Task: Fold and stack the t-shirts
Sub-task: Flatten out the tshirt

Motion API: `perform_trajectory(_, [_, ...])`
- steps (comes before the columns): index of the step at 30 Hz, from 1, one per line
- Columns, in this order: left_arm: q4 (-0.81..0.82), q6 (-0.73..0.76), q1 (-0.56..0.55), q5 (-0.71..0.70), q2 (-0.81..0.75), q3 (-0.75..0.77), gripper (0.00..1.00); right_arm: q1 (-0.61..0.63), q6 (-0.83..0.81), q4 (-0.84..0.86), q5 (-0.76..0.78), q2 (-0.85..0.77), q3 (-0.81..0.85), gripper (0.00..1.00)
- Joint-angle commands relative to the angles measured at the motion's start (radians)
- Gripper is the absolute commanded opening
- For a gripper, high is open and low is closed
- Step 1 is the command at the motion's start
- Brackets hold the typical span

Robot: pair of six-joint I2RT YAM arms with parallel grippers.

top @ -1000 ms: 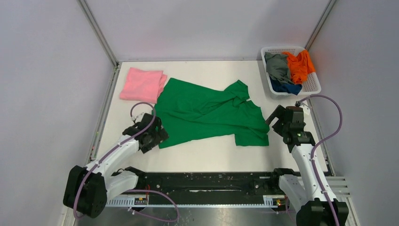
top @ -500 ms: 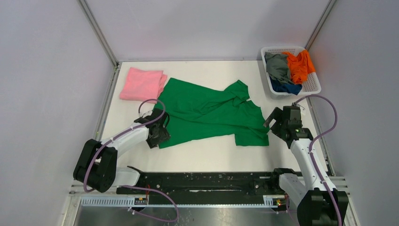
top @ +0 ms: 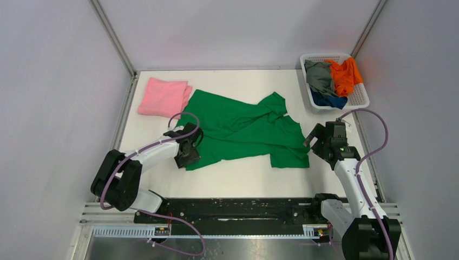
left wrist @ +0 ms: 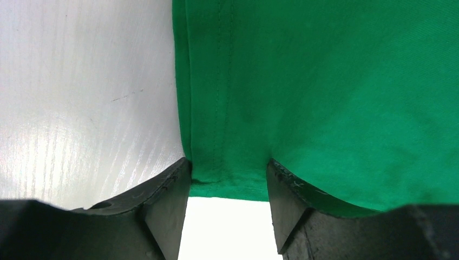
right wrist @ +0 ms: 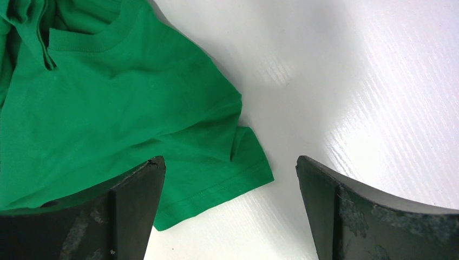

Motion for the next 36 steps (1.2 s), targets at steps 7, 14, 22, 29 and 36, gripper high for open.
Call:
perform_trajectory(7, [-0.032, 0.000, -0.082, 0.002, 0.132, 0.040, 0.35, -0.001, -0.007, -0.014, 0.044, 0.013, 0.047, 1.00])
perform_trajectory(14, [-0.063, 0.024, -0.139, -0.027, 0.185, 0.085, 0.00, -0.001, -0.008, -0.021, 0.041, 0.026, 0.051, 1.00])
perform_trajectory(22, [-0.173, -0.007, -0.093, -0.246, -0.018, 0.070, 0.00, 0.004, -0.031, -0.094, -0.089, 0.044, 0.078, 1.00])
perform_trajectory(29, [-0.102, 0.048, 0.066, -0.257, -0.183, -0.005, 0.00, 0.241, 0.018, -0.248, 0.037, -0.040, 0.043, 1.00])
perform_trajectory(36, [-0.045, 0.070, 0.069, -0.188, -0.220, -0.045, 0.00, 0.549, 0.223, -0.290, 0.060, -0.038, -0.046, 0.96])
